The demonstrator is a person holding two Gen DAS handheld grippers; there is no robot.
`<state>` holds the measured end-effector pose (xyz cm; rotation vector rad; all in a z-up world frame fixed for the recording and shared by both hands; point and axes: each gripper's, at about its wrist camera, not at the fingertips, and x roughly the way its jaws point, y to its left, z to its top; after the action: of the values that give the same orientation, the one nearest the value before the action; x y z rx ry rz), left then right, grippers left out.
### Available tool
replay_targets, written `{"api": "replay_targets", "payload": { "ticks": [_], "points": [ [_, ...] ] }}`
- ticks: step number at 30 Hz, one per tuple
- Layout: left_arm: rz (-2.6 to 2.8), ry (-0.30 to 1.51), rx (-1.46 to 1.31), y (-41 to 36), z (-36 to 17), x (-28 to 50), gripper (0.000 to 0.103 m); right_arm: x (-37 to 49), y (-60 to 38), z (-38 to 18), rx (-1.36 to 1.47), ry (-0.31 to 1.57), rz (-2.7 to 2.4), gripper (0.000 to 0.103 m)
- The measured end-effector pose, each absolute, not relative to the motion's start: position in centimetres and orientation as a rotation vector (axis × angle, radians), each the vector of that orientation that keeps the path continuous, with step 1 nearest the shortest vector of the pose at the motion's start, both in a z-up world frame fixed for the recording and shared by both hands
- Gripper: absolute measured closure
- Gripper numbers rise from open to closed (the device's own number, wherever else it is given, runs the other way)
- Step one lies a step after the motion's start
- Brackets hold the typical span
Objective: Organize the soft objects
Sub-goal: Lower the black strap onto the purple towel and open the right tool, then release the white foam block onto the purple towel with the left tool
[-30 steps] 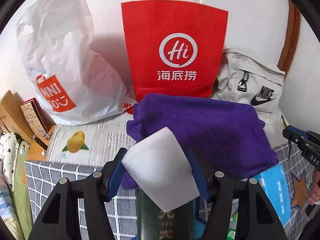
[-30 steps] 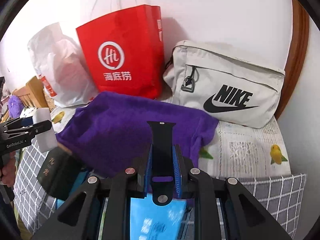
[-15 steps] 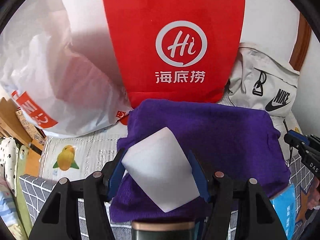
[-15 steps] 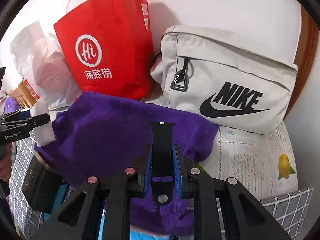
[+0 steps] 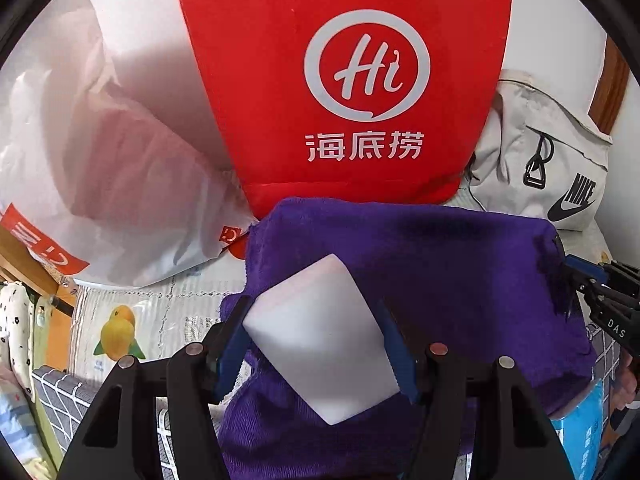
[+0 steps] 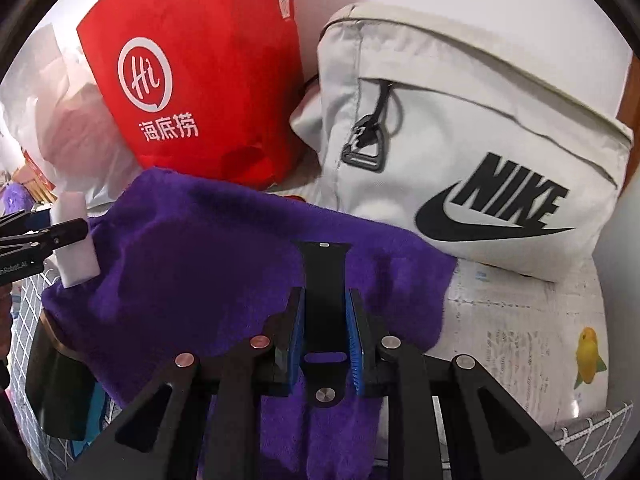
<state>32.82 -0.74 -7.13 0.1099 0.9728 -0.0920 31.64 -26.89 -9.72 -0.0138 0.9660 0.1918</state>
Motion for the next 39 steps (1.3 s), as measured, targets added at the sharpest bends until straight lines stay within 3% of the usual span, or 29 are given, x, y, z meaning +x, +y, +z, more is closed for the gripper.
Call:
{"api": "replay_targets", "payload": {
  "ticks": [13,17,30,34,39],
  "points": [
    [-0.109,0.987,0.159,-2.0,-7.8,34.2,0.043,33.1,-26.0,-11.4,-0.019,1.008,0.213,0.082],
    [-0.108,0.994,0.163,-1.9,-8.2,34.4,0.043,33.1,-26.2,-11.4,-0.013,1.008,0.222,0.068],
    [-0.131,1.022,0.169,-2.4,-9.4,35.8,0.043,29.5,-27.6,-8.8,-0.020,0.947,0.186,0.065],
    [-0.146,1.033,0.158,-2.7,-9.7,36.2,0.041,28.5,-28.2,-8.6,-0.011,0.945,0.178,0.065],
    [-0.148,1.021,0.162,-2.9,-9.4,35.6,0.027,27.7,-28.4,-8.2,-0.025,0.936,0.169,0.065]
  ]
}}
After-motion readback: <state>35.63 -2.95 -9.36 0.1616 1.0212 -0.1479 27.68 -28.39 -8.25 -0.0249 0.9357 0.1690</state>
